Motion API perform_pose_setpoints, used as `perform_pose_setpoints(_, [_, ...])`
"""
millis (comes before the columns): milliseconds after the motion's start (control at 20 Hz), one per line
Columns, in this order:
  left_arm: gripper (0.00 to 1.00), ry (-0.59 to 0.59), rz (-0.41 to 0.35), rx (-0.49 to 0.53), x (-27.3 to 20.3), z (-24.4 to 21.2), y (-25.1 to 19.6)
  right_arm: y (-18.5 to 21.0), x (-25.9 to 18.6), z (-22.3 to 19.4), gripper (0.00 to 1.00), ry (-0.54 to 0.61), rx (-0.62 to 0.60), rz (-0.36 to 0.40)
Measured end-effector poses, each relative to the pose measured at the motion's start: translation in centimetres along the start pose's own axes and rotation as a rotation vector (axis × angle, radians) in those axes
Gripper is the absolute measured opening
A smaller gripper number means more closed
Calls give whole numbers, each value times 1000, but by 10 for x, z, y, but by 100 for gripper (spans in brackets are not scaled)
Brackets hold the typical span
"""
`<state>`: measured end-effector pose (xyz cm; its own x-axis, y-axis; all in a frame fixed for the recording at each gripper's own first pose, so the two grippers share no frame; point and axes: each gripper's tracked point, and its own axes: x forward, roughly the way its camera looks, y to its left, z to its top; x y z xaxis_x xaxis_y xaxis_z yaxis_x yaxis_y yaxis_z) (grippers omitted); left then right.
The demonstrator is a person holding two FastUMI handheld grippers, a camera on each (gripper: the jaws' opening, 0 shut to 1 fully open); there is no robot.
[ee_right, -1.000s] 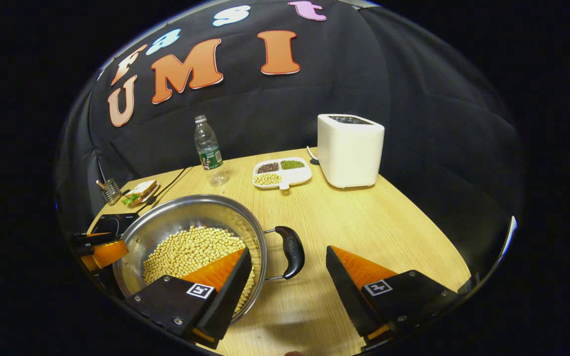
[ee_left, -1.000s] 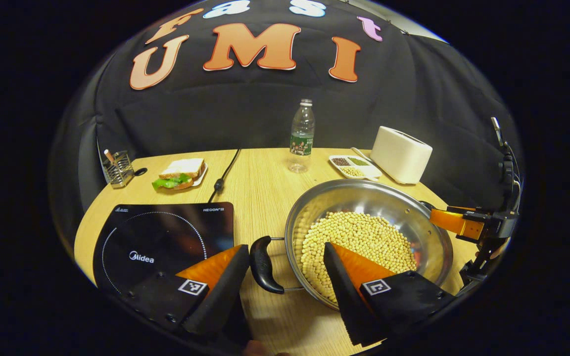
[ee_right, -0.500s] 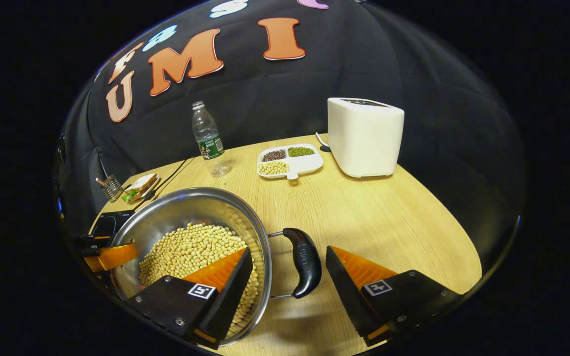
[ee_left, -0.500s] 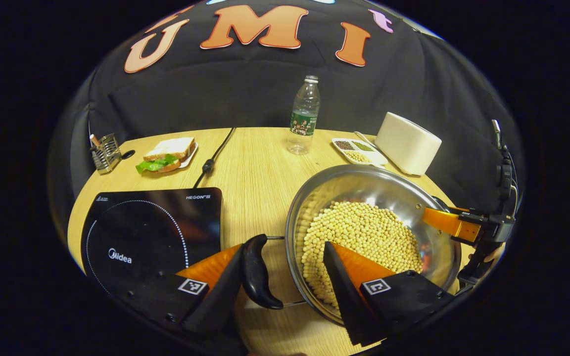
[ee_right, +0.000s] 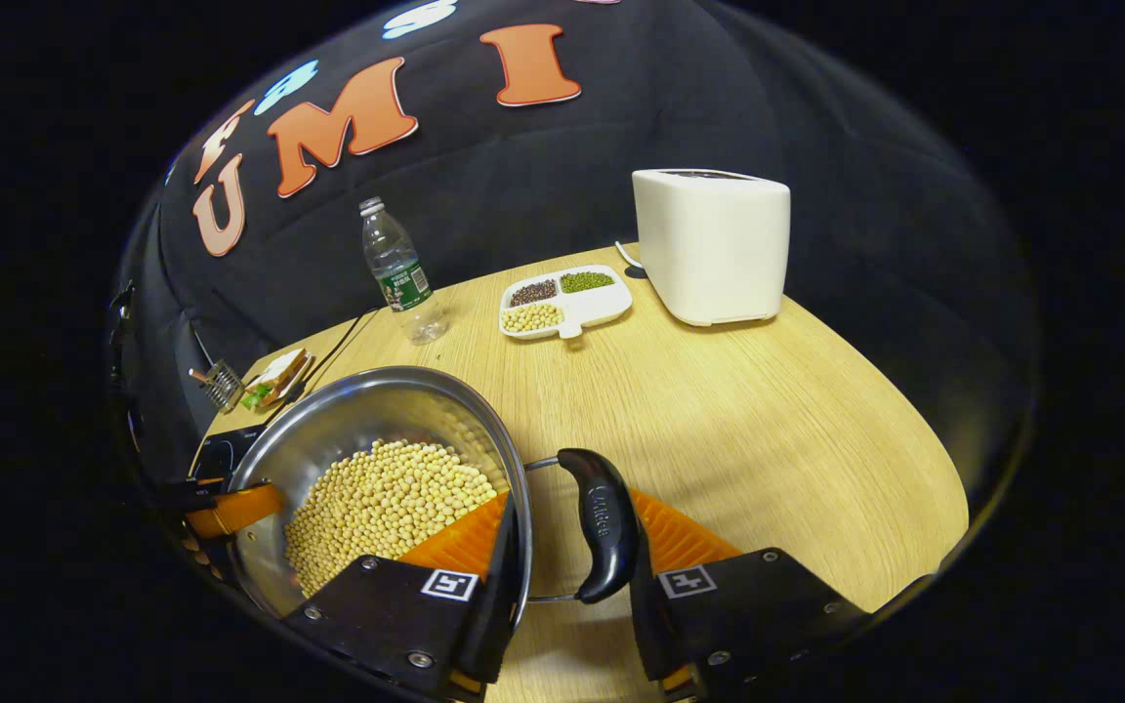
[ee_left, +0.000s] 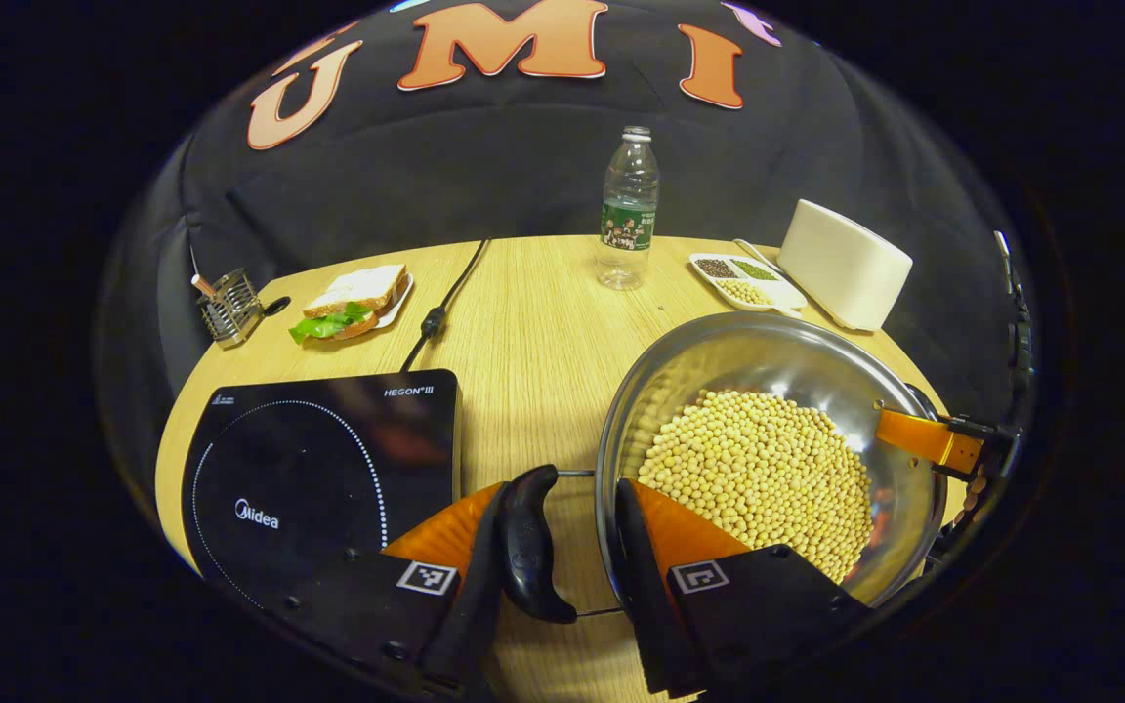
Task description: First push the handle of the pot to place it horizontally, then grasp the pot with both hands and set it on the induction cooktop.
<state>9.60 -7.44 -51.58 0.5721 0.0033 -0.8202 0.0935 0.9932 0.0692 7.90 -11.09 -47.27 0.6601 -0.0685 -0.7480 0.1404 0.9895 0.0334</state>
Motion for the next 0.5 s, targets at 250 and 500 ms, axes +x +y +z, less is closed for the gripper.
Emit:
perform_pose_setpoints(250, [62,58,-41,-78,-22,-11,-2,5,-29,2,48,-15,-8,-26])
perform_pose_setpoints(500, [60,9,-30,-76,-63,10,22,37,-61,16,52,-50,4,6])
